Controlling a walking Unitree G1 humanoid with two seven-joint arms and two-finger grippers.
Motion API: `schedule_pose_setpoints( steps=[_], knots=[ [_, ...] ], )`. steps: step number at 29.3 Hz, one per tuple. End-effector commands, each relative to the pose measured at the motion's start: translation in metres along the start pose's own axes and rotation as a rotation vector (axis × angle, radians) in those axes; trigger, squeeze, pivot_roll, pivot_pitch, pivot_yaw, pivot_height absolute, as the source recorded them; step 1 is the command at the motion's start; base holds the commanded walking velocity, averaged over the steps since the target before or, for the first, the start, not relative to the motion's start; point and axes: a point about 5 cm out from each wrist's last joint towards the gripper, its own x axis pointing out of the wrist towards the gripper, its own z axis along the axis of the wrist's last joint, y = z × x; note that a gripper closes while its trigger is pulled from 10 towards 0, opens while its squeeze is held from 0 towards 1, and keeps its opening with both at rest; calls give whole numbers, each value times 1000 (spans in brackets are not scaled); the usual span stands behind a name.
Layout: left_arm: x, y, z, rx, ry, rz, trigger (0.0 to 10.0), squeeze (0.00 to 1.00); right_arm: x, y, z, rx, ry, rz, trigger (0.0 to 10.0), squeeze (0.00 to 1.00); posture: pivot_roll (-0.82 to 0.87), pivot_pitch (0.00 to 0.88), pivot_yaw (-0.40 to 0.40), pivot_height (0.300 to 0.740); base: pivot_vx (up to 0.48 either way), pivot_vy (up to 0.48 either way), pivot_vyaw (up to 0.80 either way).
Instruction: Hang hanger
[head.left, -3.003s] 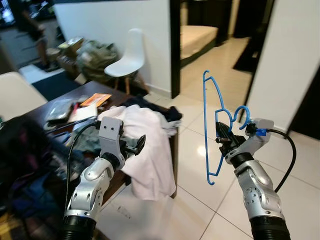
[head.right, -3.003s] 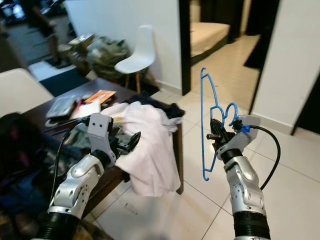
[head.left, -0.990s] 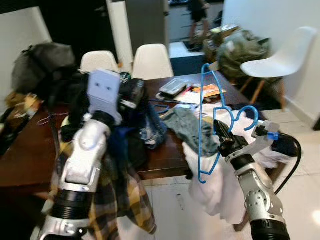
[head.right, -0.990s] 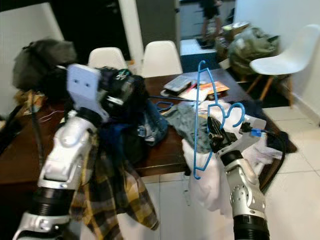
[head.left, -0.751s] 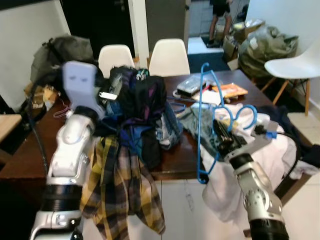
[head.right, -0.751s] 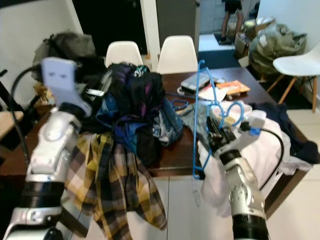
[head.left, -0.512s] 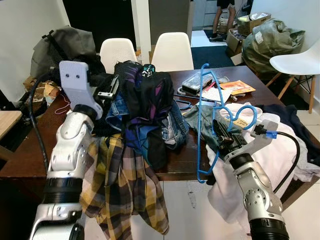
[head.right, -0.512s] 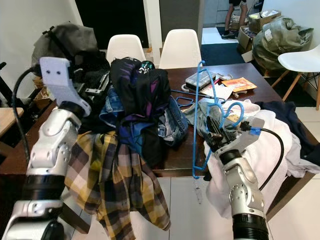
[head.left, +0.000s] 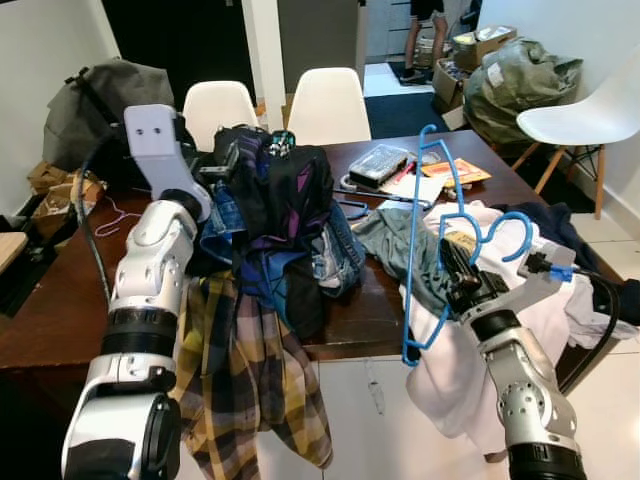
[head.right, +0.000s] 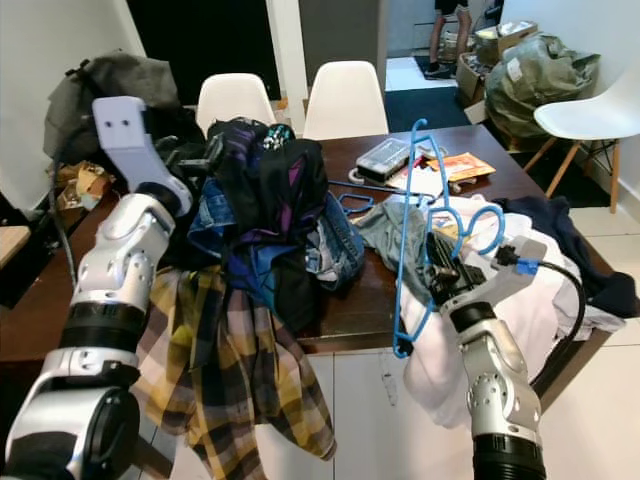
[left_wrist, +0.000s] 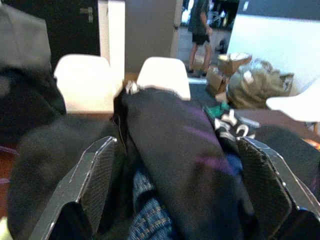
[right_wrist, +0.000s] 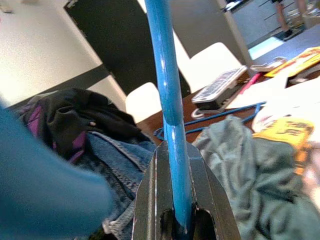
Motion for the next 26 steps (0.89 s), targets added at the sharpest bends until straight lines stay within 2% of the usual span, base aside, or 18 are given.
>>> schedule_pose_setpoints(
  steps=[1, 9, 14, 15, 16, 17, 18, 19, 20, 22, 24, 25, 26],
  knots=[
    [2, 11, -1, 26, 41, 34, 10000, 0, -1, 2, 0, 4, 3, 4, 10000, 0, -134, 0, 55, 740, 0, 0, 0],
    [8, 21, -7, 32, 108, 108, 10000, 0, -2, 1, 1, 1, 4, -9, 10000, 0, -140, 0, 58, 740, 0, 0, 0],
    [12, 26, -2, 64, 96, 140, 10000, 0, -2, 0, 1, 2, 6, -17, 10000, 0, -136, 0, 57, 740, 0, 0, 0],
    [13, 26, 0, 78, 89, 141, 9451, 0, -2, 0, 1, 3, 6, -19, 10000, 0, -134, 0, 59, 740, 0, 0, 0],
    [13, 26, 0, 78, 89, 141, 9451, 0, -2, 0, 1, 3, 6, -19, 10000, 0, -134, 0, 59, 740, 0, 0, 0],
    [14, 26, 2, 89, 82, 141, 8000, 0, -2, 0, 1, 4, 7, -20, 10000, 0, -134, 0, 59, 740, 0, 0, 0],
    [14, 26, 2, 89, 82, 141, 8000, 0, -2, 0, 1, 4, 7, -20, 10000, 0, -134, 0, 59, 740, 0, 0, 0],
    [14, 26, 3, 98, 79, 139, 4667, 0, -2, 1, 1, 6, 7, -21, 10000, 0, -134, 0, 60, 740, 0, 0, 0],
    [14, 26, 3, 98, 79, 139, 4667, 0, -2, 1, 1, 6, 7, -21, 10000, 0, -134, 0, 60, 740, 0, 0, 0],
    [15, 25, 4, 107, 76, 132, 1216, 0, -2, 2, 1, 8, 6, -23, 10000, 0, -135, 0, 62, 740, 0, 0, 0],
    [15, 25, 4, 107, 76, 132, 1216, 0, -2, 2, 1, 8, 6, -23, 10000, 0, -135, 0, 62, 740, 0, 0, 0],
    [16, 25, 5, 107, 75, 128, 235, 0, -2, 2, 1, 8, 5, -24, 10000, 0, -133, 0, 62, 740, 0, 0, 0],
    [17, 24, 5, 108, 73, 121, 0, 0, -2, 2, 1, 10, 5, -25, 10000, 0, -132, 0, 62, 740, 0, 0, 0]
  ],
)
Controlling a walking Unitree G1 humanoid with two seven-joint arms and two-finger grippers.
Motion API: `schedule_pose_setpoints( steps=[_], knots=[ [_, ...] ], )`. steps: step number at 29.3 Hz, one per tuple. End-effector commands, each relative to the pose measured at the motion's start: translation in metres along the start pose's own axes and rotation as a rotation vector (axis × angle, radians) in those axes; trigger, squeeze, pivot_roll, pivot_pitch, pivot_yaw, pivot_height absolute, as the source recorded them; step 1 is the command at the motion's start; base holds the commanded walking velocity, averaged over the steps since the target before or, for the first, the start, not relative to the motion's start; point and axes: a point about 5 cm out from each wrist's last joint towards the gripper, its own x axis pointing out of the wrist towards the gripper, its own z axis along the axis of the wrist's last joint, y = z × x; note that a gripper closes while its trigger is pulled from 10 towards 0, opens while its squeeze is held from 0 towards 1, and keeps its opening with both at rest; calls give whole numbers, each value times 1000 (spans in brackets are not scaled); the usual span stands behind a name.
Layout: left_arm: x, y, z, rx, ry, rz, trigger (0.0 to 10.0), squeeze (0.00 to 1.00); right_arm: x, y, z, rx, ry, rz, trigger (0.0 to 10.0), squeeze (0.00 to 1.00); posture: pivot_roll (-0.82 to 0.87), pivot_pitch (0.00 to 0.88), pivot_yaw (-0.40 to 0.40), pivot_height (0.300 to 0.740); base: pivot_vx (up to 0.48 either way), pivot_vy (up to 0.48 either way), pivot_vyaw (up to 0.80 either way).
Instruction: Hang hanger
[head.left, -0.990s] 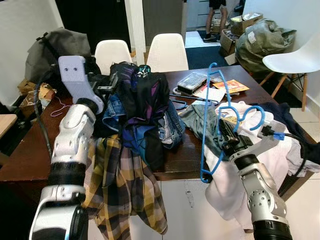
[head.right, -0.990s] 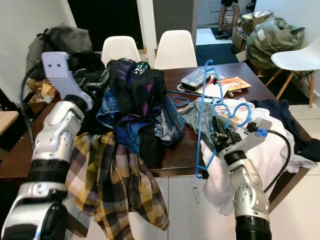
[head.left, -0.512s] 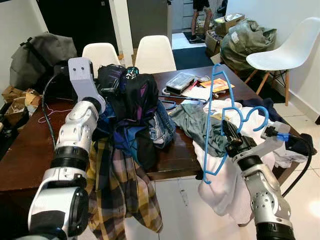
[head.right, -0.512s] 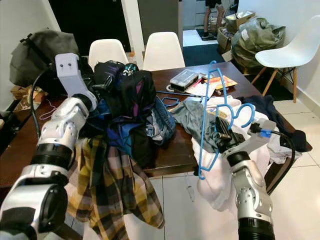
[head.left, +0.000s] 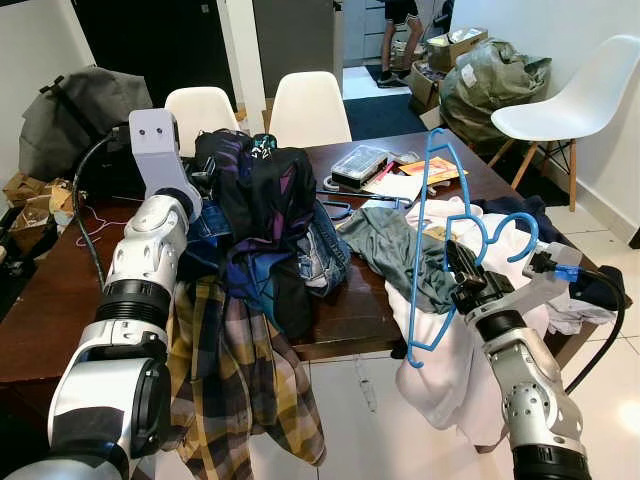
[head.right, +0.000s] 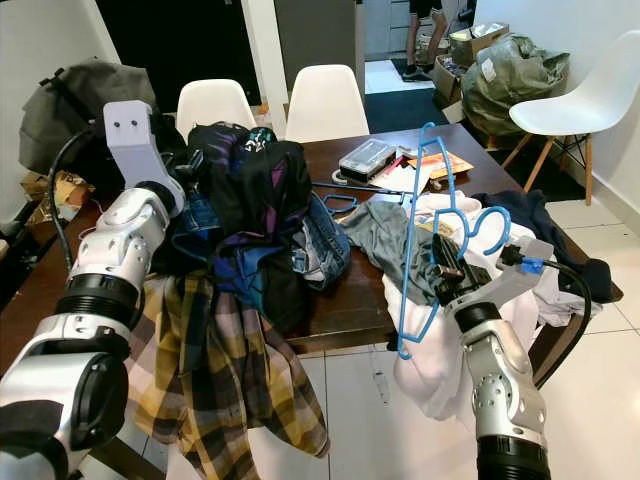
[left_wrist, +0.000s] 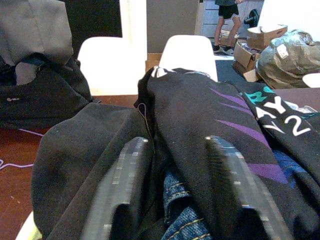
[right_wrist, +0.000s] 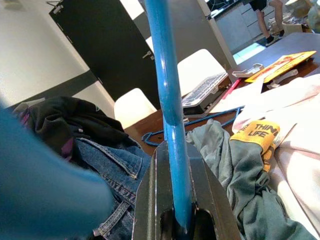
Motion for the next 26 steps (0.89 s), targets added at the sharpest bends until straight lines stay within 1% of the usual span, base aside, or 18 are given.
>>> schedule_pose_setpoints(
  steps=[1, 15, 19, 21, 22, 23, 24, 25, 26],
  knots=[
    [3, 6, 7, 18, -14, 6, 0, 0, -2, 2, -2, 15, 5, 0, 10000, 0, -131, 0, 62, 740, 0, 0, 0],
    [5, 4, 6, 25, -13, -1, 0, 0, -2, 3, -2, 19, 1, -3, 10000, 0, -132, 0, 63, 740, 0, 0, 0],
    [5, 6, 10, 27, -25, 0, 0, 0, -2, 2, -2, 22, 0, -4, 10000, 0, -132, 0, 63, 740, 0, 0, 0],
    [5, 5, 14, 28, -42, -3, 0, 0, -2, 2, -2, 23, 1, -4, 10000, 0, -131, 0, 61, 740, 0, 0, 0],
    [5, 3, 20, 27, -69, -5, 0, 0, -2, 2, -2, 24, 2, -4, 10000, 0, -130, 0, 60, 740, 0, 0, 0],
    [5, 3, 20, 27, -69, -5, 0, 0, -2, 2, -2, 24, 2, -4, 10000, 0, -130, 0, 60, 740, 0, 0, 0],
    [5, 1, 23, 18, -83, -3, 10000, 243, -2, 2, -2, 25, 4, -4, 10000, 0, -130, 0, 60, 740, 0, 0, 0],
    [5, 1, 23, 18, -83, -3, 10000, 243, -2, 2, -2, 25, 4, -4, 10000, 0, -130, 0, 60, 740, 0, 0, 0],
    [5, -1, 22, 6, -86, -5, 10000, 1000, -1, 2, -2, 26, 5, -4, 10000, 0, -132, 0, 60, 740, 0, 0, 0]
  ],
)
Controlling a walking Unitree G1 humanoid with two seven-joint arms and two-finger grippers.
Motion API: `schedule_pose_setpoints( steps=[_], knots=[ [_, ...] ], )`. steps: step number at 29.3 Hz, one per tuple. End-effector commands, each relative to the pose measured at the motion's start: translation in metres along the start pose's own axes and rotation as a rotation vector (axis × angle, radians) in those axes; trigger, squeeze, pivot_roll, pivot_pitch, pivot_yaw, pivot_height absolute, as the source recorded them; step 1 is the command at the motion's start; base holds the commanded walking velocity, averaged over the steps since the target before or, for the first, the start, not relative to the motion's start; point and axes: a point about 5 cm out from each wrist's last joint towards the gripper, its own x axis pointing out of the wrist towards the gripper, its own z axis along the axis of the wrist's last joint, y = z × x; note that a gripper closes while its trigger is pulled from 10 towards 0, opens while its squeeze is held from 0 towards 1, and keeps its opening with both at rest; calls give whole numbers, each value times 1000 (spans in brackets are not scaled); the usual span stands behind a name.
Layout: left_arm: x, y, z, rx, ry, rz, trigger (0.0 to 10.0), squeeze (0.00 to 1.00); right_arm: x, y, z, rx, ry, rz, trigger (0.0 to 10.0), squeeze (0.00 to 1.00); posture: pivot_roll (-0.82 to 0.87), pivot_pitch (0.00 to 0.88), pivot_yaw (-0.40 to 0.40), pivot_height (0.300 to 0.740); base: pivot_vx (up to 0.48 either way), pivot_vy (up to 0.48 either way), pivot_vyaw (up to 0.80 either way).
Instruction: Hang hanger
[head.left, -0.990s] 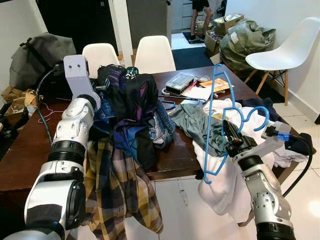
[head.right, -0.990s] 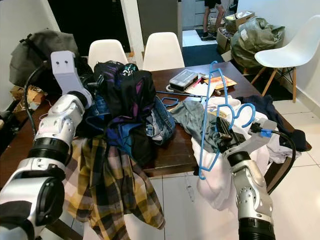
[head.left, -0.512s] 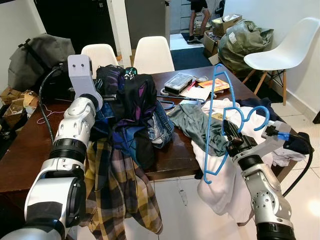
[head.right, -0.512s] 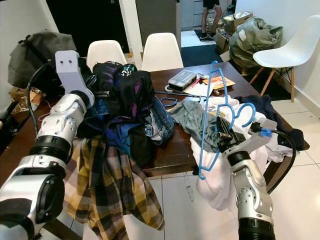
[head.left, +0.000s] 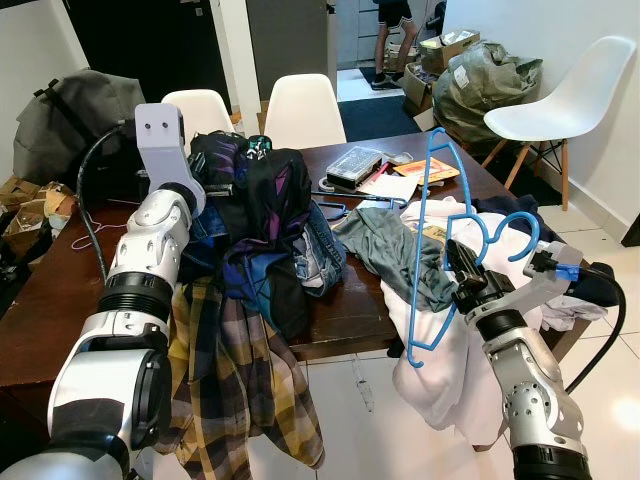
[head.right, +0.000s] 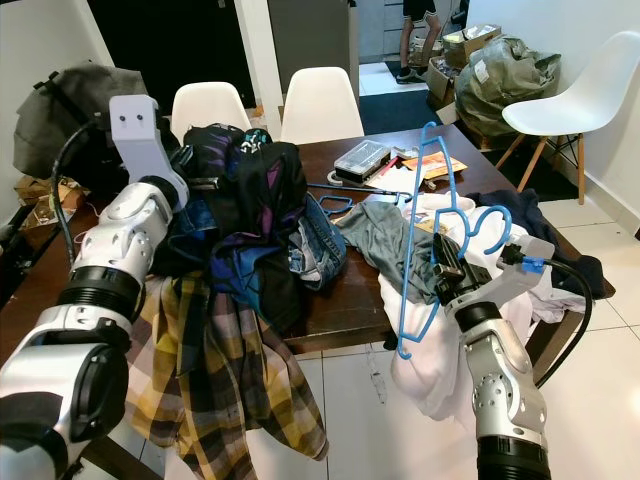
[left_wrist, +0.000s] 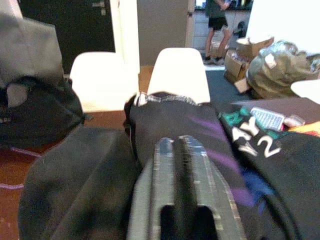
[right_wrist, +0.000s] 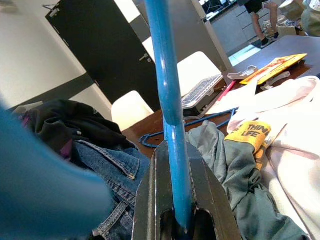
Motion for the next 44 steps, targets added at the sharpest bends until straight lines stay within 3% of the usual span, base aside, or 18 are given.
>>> schedule_pose_setpoints(
  steps=[1, 15, 16, 22, 23, 27, 28, 44],
  knots=[
    [1, 4, 8, 0, -31, 14, 10000, 1000, -1, 2, -2, 17, 1, 3, 10000, 0, -132, 0, 60, 740, 0, 0, 0],
    [1, -8, -15, -59, 59, -12, 10000, 1000, -4, 2, 0, 14, 0, 5, 10000, 0, -156, 0, 62, 740, 0, 0, 0],
    [1, -10, -18, -65, 74, -18, 10000, 0, -6, 2, 1, 11, 1, 4, 10000, 0, -168, 0, 59, 740, 0, 0, 0],
    [0, -14, -21, -82, 89, -27, 10000, 0, -18, -1, 7, 3, 6, -8, 10000, 0, -193, 0, 53, 740, 0, 0, 0],
    [1, -14, -20, -84, 83, -29, 7765, 0, -19, -3, 7, 1, 6, -16, 10000, 0, -198, 0, 55, 740, 0, 0, 0],
    [2, -15, -19, -85, 79, -32, 7765, 0, -20, -4, 8, 1, 5, -21, 10000, 0, -198, 0, 55, 740, 0, 0, 0],
    [2, -15, -18, -85, 75, -33, 0, 0, -21, -4, 8, -1, 6, -25, 10000, 0, -200, 0, 56, 740, 0, 0, 0],
    [2, -4, -14, -61, 66, -12, 0, 0, -21, -2, 7, 31, -2, -38, 10000, 0, -174, 0, 66, 740, 0, 0, 0]
  ],
)
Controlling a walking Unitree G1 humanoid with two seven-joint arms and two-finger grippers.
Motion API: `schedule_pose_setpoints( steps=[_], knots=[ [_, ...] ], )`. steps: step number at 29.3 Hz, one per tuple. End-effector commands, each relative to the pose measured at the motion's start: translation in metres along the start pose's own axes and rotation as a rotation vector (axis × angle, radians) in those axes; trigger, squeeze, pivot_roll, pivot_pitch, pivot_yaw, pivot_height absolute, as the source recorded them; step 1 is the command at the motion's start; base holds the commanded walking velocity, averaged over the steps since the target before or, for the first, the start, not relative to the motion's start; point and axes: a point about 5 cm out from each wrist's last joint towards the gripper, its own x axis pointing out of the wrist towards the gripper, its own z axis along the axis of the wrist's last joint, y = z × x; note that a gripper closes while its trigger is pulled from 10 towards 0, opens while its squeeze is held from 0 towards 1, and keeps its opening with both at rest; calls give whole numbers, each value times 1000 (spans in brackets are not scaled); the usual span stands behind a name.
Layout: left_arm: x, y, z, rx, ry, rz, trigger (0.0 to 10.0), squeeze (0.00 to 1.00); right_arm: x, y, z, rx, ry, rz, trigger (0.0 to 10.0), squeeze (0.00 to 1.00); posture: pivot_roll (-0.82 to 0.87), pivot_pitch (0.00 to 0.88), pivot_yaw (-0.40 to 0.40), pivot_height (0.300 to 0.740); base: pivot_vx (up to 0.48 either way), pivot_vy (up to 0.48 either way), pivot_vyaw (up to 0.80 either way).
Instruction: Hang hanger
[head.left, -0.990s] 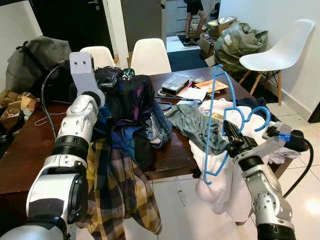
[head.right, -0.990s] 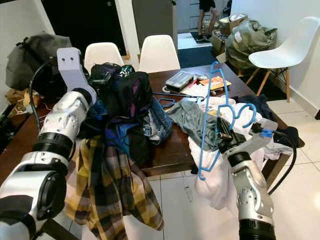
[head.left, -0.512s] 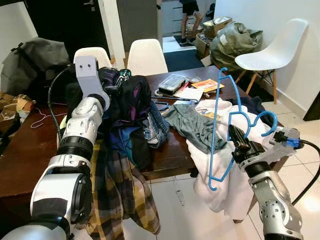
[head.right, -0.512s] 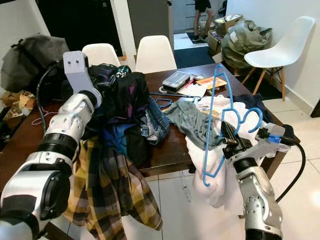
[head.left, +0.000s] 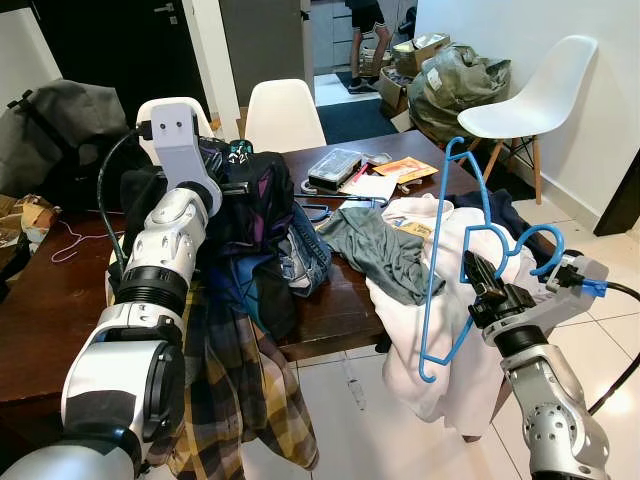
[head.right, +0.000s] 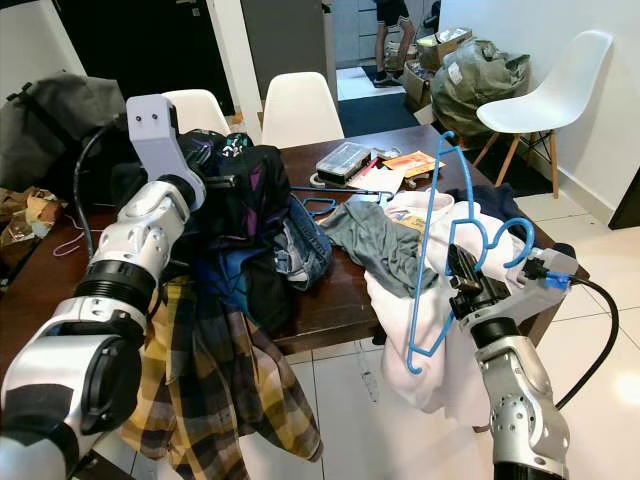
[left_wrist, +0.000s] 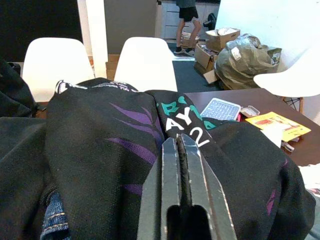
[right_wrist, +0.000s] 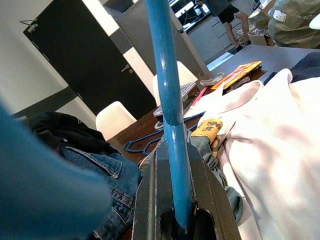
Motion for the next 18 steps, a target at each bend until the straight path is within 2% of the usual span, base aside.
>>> schedule_pose_setpoints(
  steps=[1, 2, 3, 5, 6, 8, 18],
  knots=[
    [-3, 17, 0, 27, 8, 59, 1882, 0, 1, 4, -1, 16, 0, 8, 10000, 0, -169, 0, 63, 740, 0, 0, 0],
    [-3, 17, 0, 27, 8, 59, 1882, 0, 1, 4, -1, 16, 0, 8, 10000, 0, -169, 0, 63, 740, 0, 0, 0],
    [-4, 21, -1, 43, 8, 88, 10000, 0, 2, 4, -1, 17, 0, 8, 10000, 0, -169, 0, 61, 740, 0, 0, 0],
    [-5, 24, -1, 53, 6, 108, 10000, 0, 2, 4, -1, 17, 0, 8, 10000, 0, -169, 0, 61, 740, 0, 0, 0],
    [-6, 26, -1, 91, 2, 117, 10000, 1000, 2, 5, -1, 18, 1, 8, 10000, 0, -169, 0, 58, 740, 0, 0, 0],
    [-7, 31, -2, 133, 1, 149, 10000, 1000, 3, 4, -1, 18, 6, 8, 10000, 0, -170, 0, 57, 740, 0, 0, 0],
    [-8, 37, -10, 173, 29, 167, 10000, 1000, 1, 4, 1, 11, 11, 5, 10000, 0, -189, 0, 56, 740, 0, 0, 0]
  ],
)
